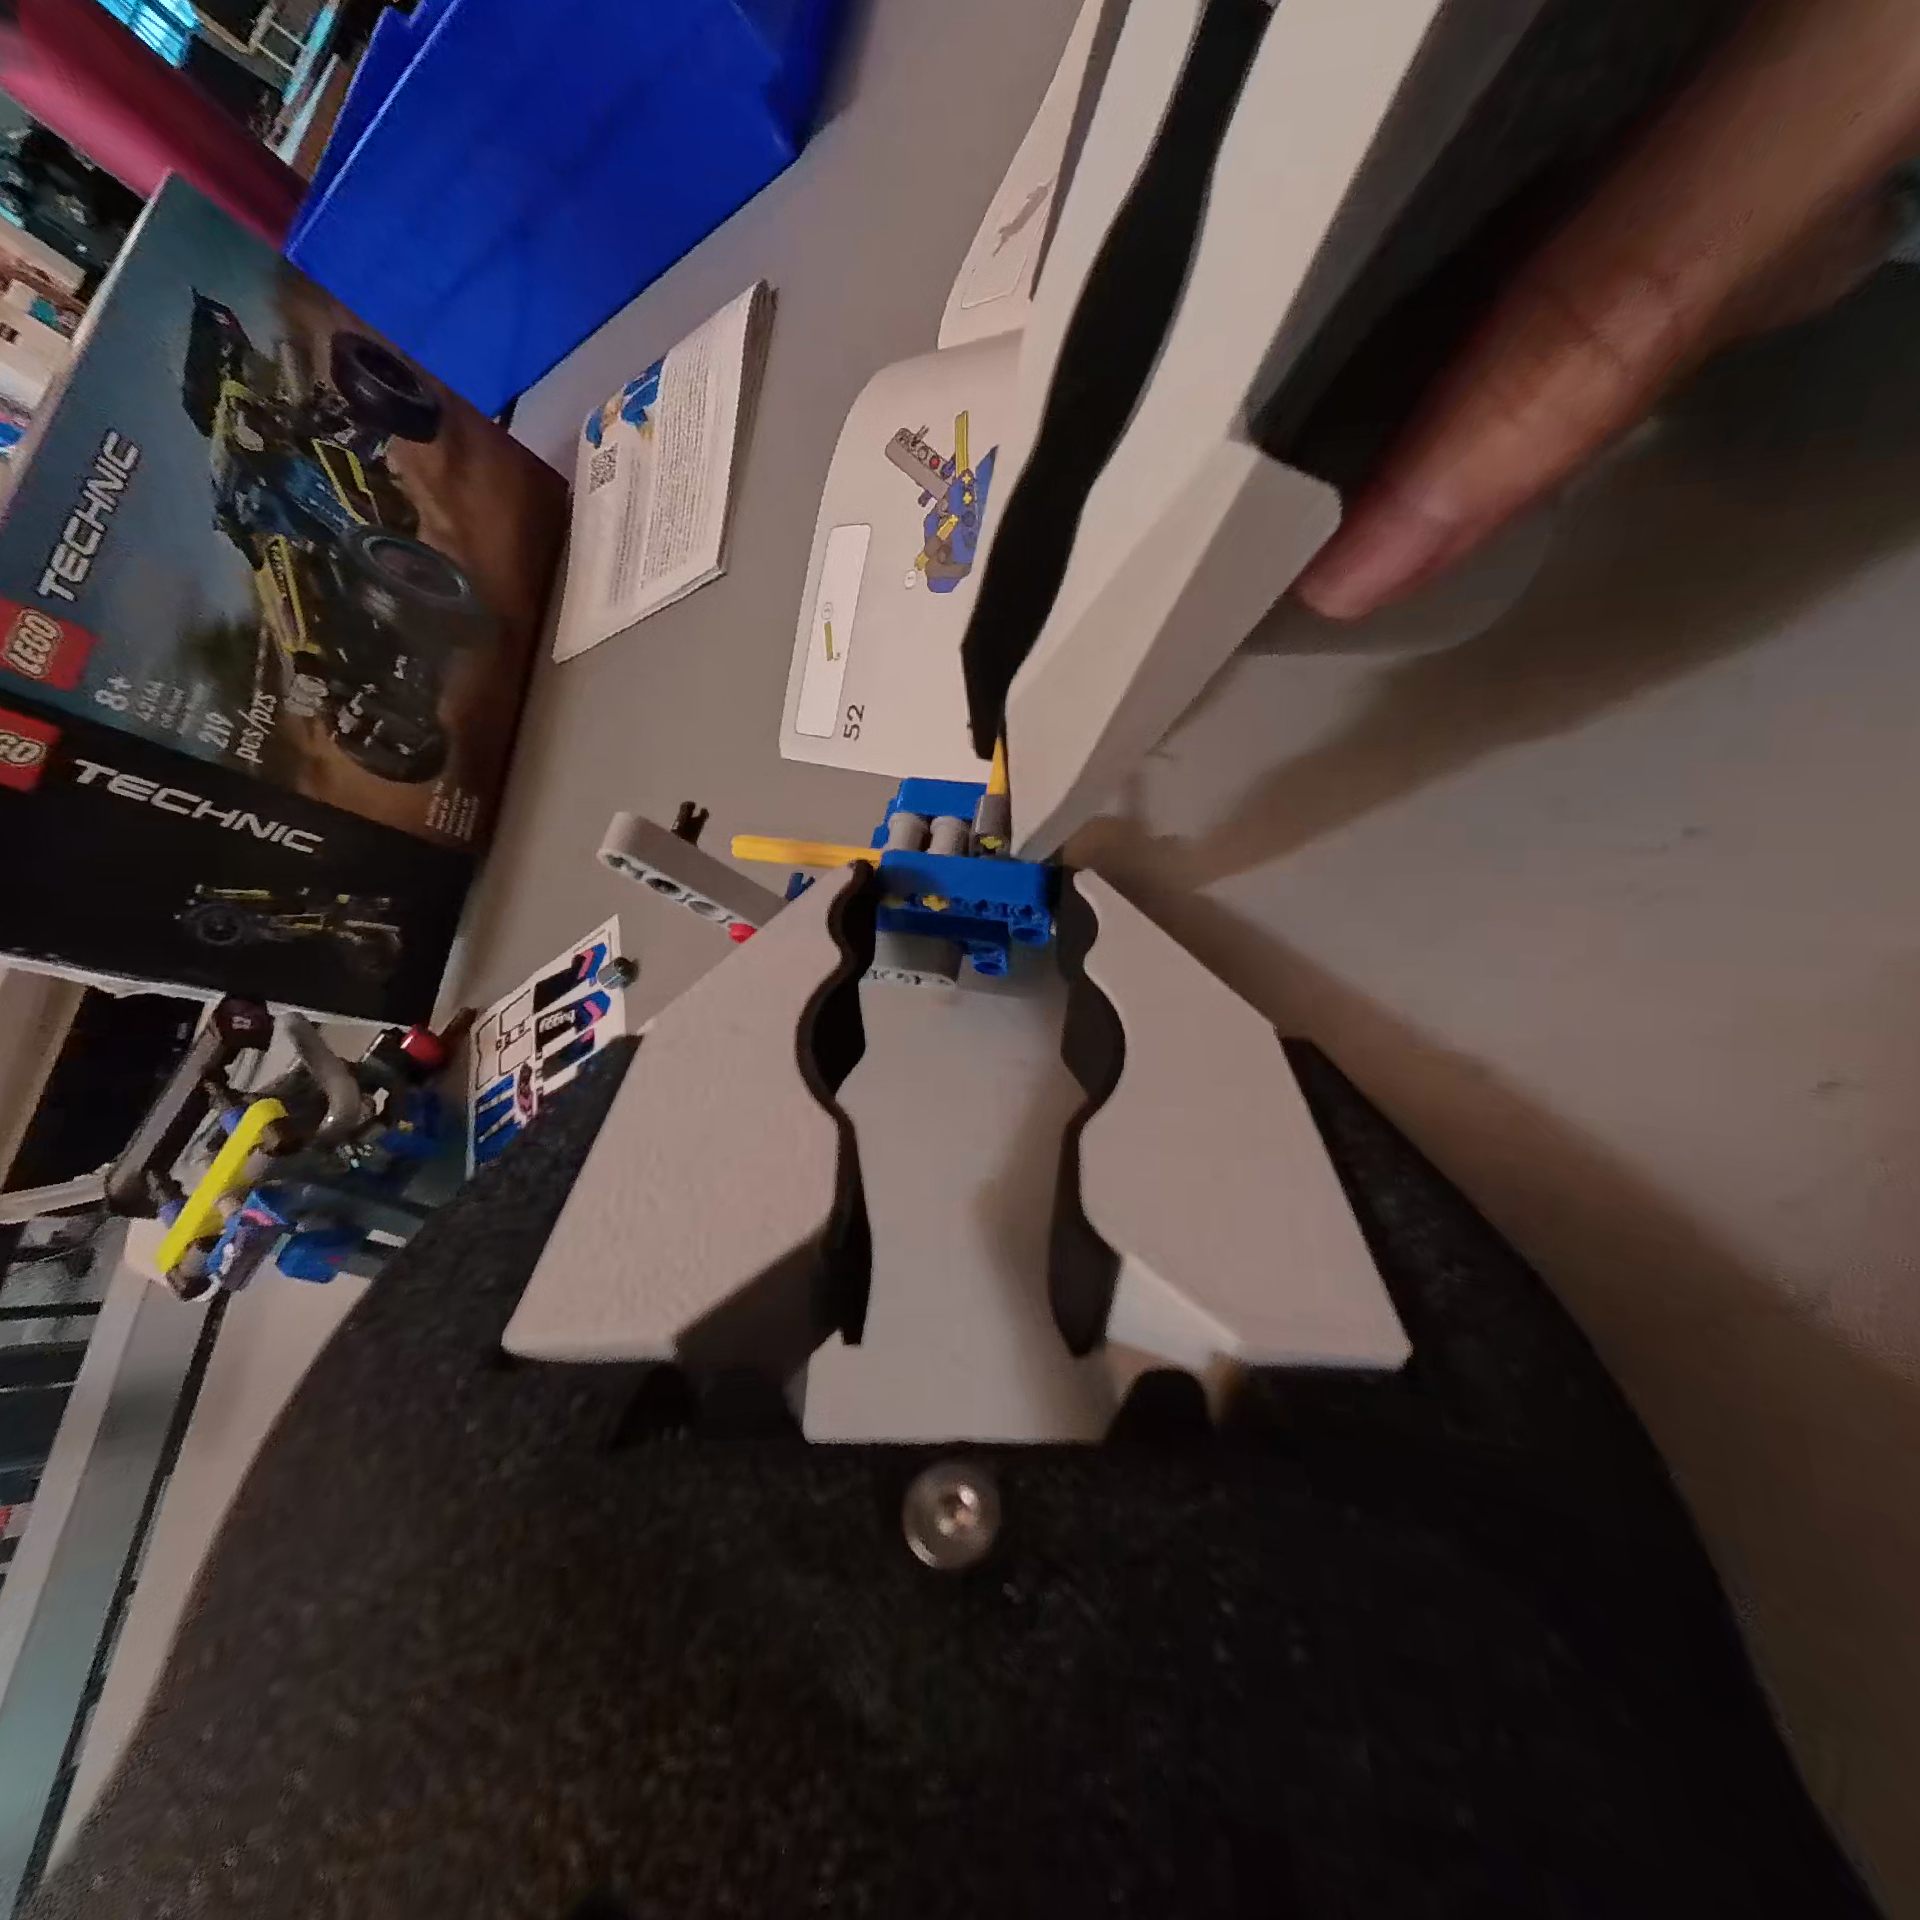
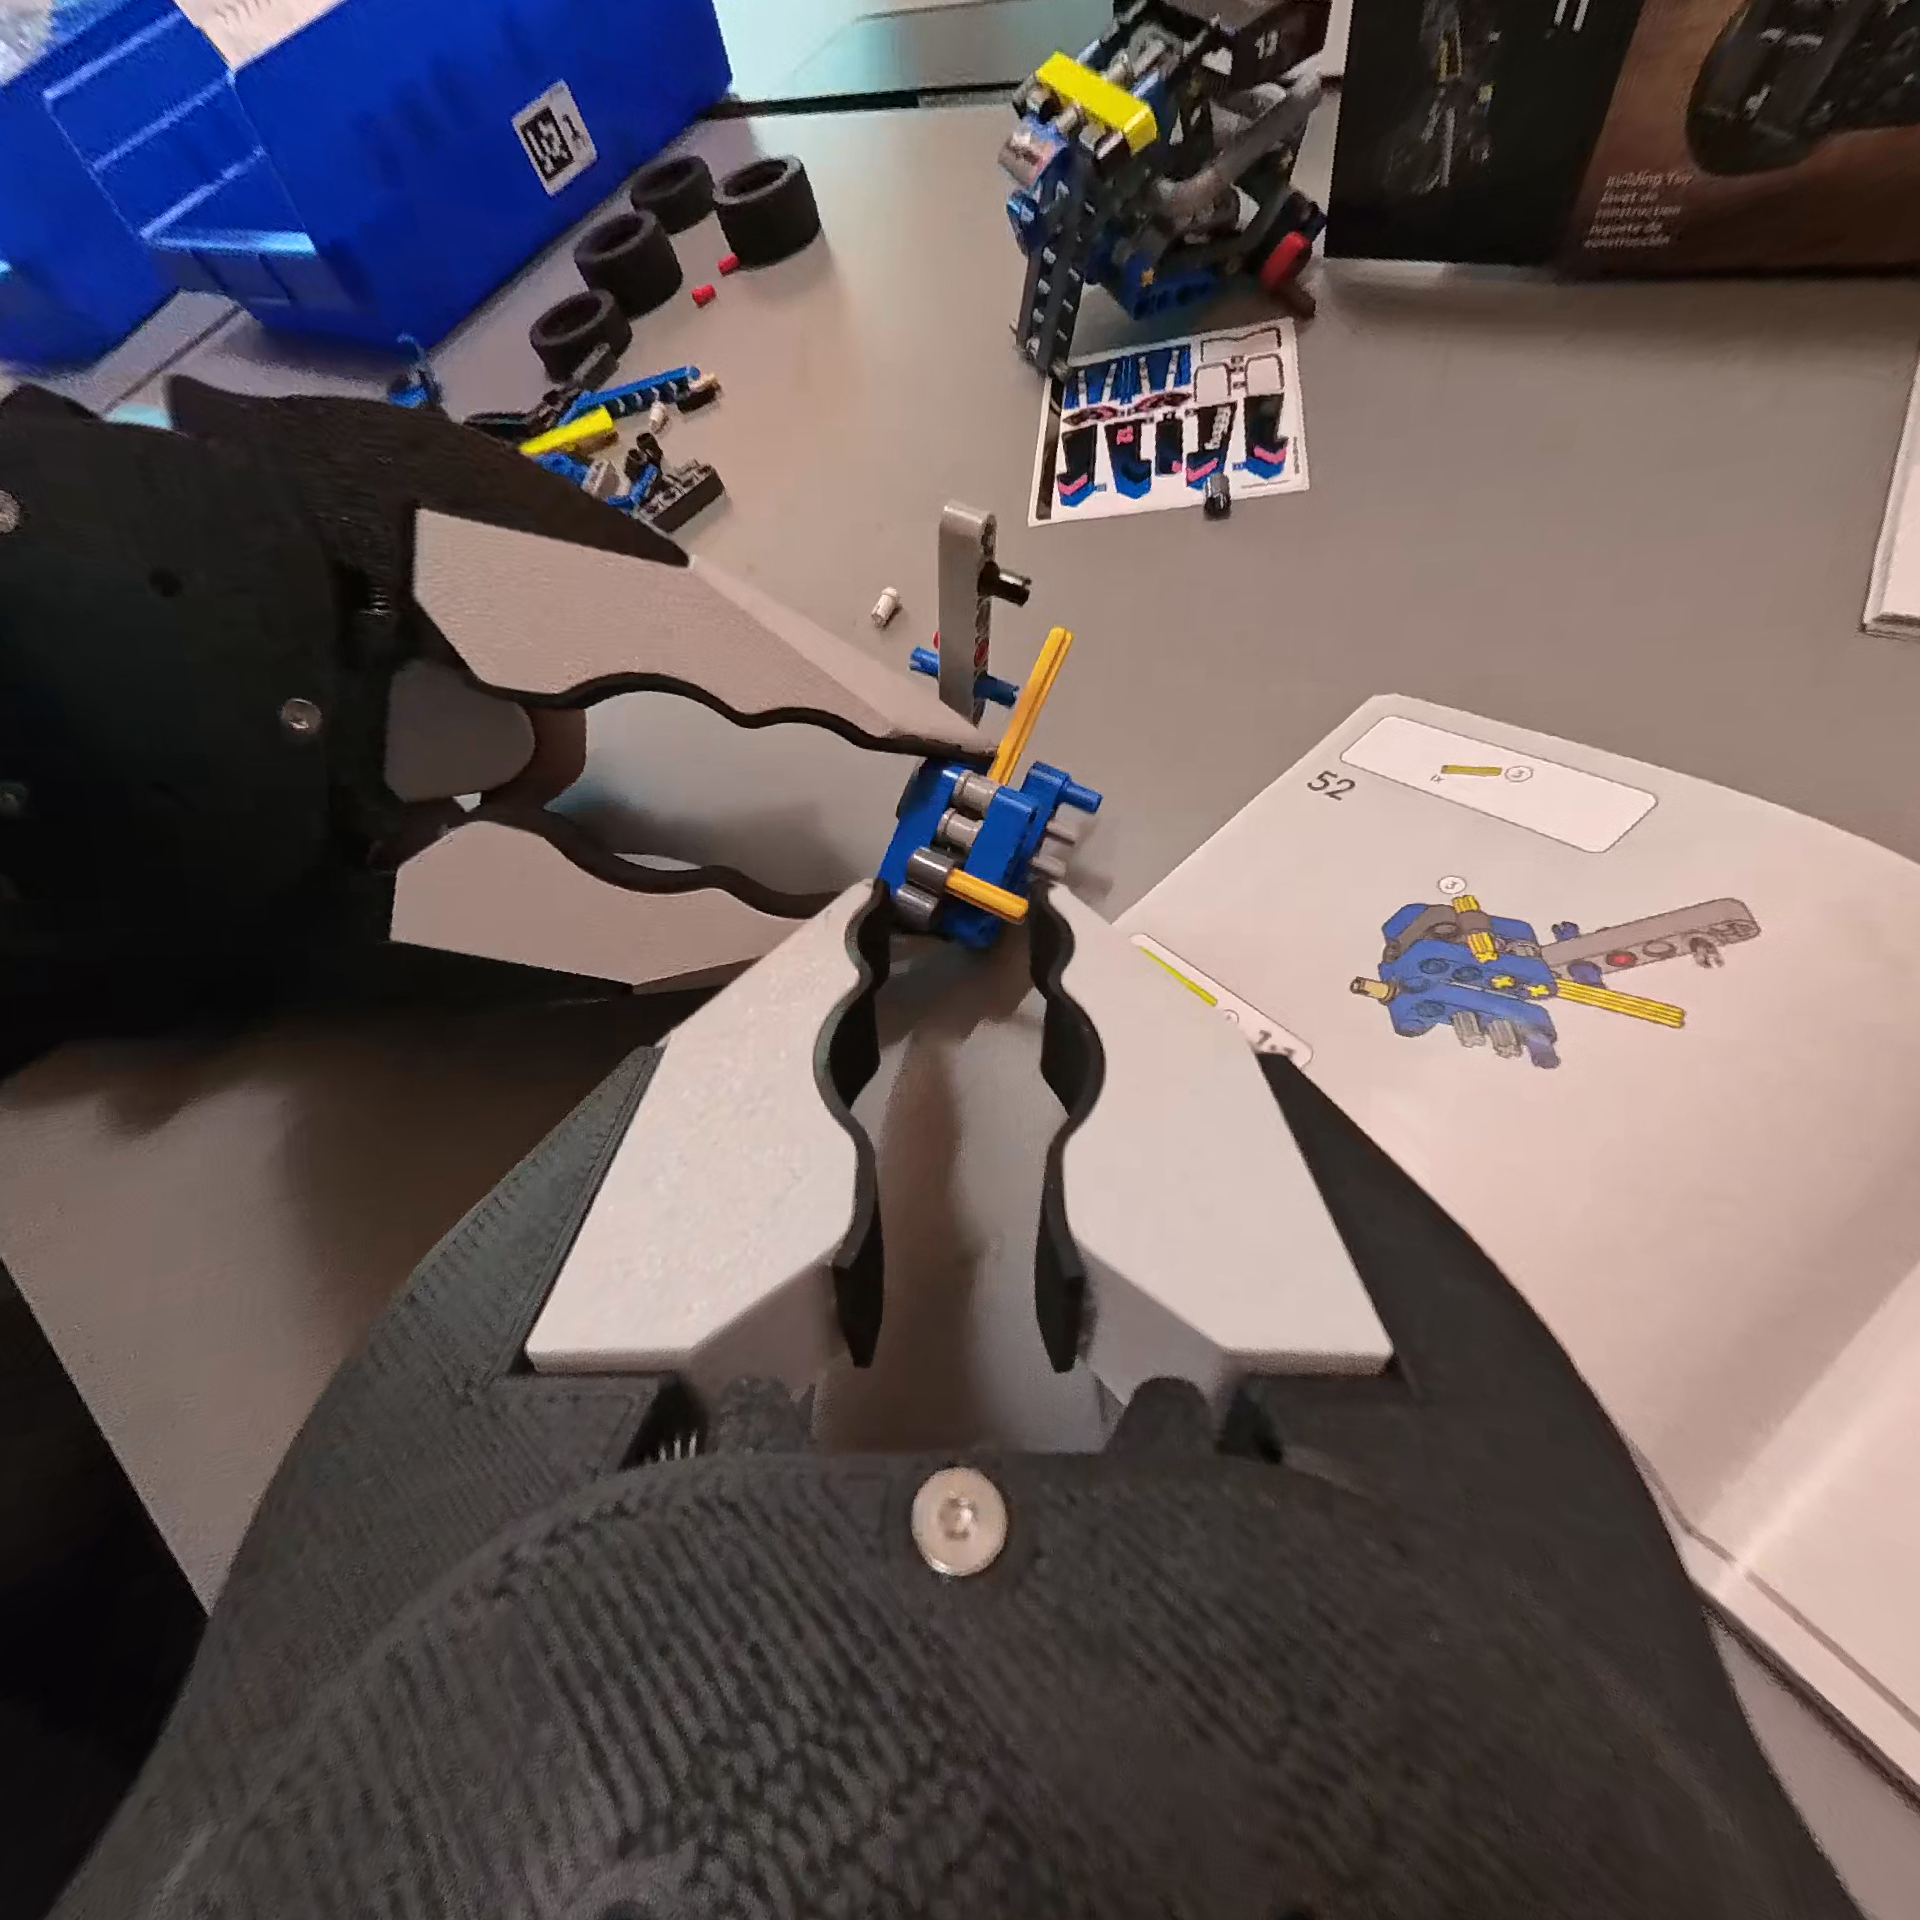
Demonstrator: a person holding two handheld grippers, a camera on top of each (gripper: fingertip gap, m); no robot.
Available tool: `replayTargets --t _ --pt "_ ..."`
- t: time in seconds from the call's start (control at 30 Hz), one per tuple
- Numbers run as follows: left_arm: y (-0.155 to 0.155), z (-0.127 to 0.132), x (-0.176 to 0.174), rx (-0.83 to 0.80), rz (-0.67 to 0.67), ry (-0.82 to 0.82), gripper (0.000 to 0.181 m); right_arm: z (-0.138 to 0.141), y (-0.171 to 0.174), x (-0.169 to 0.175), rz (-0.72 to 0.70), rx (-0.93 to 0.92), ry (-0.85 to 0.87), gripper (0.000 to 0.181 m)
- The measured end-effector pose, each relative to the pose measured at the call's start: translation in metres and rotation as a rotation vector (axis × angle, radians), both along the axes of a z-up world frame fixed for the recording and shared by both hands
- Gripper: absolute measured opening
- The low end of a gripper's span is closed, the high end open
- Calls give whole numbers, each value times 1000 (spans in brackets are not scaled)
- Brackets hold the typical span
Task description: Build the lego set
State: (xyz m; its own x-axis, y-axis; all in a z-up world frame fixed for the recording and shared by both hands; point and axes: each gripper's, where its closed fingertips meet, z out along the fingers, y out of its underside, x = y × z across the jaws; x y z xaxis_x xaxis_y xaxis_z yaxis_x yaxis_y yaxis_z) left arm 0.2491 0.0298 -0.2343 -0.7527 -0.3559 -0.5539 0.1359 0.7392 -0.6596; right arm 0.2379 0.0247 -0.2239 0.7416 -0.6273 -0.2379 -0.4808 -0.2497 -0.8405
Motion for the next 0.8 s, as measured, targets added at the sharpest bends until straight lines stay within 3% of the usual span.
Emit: replayTargets --t 0.8 --pt "3 1 6 81 59 -118 32 -3 5 4 -50 -82 -59 19"
